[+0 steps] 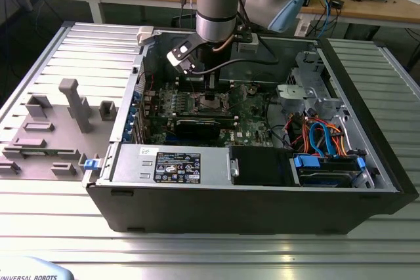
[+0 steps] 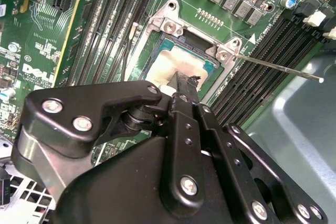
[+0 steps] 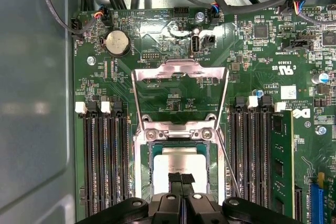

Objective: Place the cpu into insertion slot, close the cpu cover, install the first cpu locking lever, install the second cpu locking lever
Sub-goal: 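Close the cpu cover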

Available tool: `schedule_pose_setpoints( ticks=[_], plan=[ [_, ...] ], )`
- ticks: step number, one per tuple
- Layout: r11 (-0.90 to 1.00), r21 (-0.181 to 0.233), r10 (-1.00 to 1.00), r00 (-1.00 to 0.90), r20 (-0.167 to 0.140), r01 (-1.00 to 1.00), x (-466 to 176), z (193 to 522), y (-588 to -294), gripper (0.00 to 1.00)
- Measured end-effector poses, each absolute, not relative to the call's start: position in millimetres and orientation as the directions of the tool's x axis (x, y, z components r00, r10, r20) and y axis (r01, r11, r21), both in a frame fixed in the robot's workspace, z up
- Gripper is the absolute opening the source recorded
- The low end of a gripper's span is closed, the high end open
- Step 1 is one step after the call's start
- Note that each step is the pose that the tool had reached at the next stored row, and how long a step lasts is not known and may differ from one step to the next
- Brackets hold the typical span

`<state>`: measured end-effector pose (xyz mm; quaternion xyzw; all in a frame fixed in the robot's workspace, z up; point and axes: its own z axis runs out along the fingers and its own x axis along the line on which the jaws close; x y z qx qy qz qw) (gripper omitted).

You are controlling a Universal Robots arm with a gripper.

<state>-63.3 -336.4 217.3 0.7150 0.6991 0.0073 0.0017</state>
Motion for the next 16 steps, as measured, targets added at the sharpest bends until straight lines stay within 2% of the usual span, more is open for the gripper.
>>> schedule_pose_setpoints(
  ticks=[16],
  plan=[
    [-0.023, 0.012, 1.0, 0.022, 0.015, 1.0, -63.3, 220.1, -336.4, 0.11]
  ],
)
